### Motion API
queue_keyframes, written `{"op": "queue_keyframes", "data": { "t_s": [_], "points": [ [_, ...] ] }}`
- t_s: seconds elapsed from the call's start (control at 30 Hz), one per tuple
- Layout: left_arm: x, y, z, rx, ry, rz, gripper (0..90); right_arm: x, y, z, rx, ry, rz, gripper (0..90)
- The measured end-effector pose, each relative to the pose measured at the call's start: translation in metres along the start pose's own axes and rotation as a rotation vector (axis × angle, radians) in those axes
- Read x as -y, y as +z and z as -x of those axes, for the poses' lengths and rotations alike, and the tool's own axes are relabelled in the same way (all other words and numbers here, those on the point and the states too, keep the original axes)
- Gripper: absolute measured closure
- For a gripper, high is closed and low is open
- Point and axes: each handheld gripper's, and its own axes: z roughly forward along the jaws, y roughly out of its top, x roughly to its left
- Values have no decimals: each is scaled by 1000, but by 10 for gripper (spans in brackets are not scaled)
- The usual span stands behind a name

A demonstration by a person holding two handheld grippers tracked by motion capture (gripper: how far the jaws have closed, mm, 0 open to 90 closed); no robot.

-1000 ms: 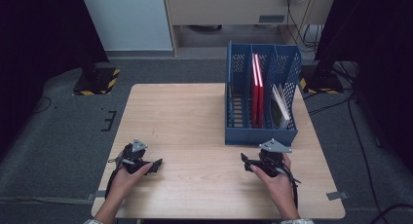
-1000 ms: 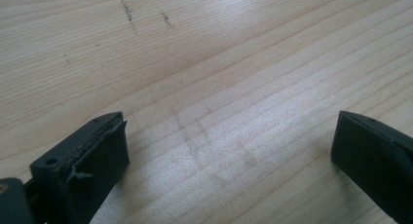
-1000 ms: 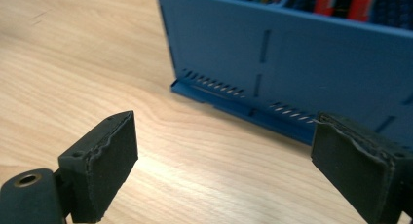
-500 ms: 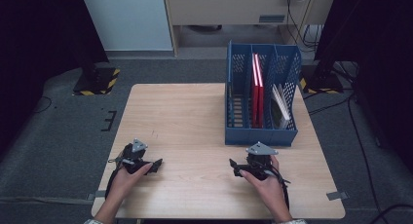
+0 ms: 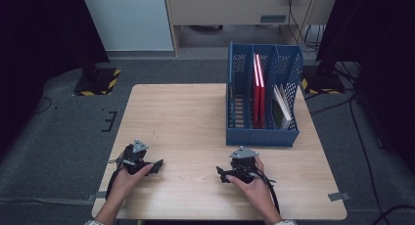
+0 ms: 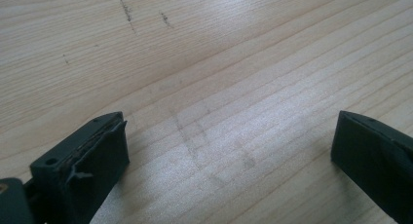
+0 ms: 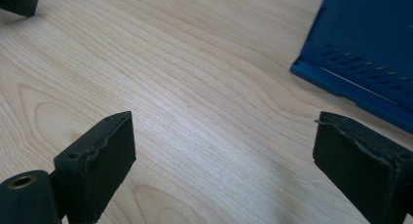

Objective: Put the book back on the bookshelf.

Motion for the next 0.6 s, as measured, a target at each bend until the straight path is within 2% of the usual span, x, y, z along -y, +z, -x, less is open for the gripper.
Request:
{"op": "queue_keyframes", "data": {
  "t_s": [0.23, 0.6],
  "points": [
    [0, 0, 0, 0, -2, 3, 0, 0, 16, -8, -5, -15, -26, 84],
    [0, 0, 0, 1, -2, 3, 0, 1, 29, -10, 34, -16, -68, 80]
  ]
}}
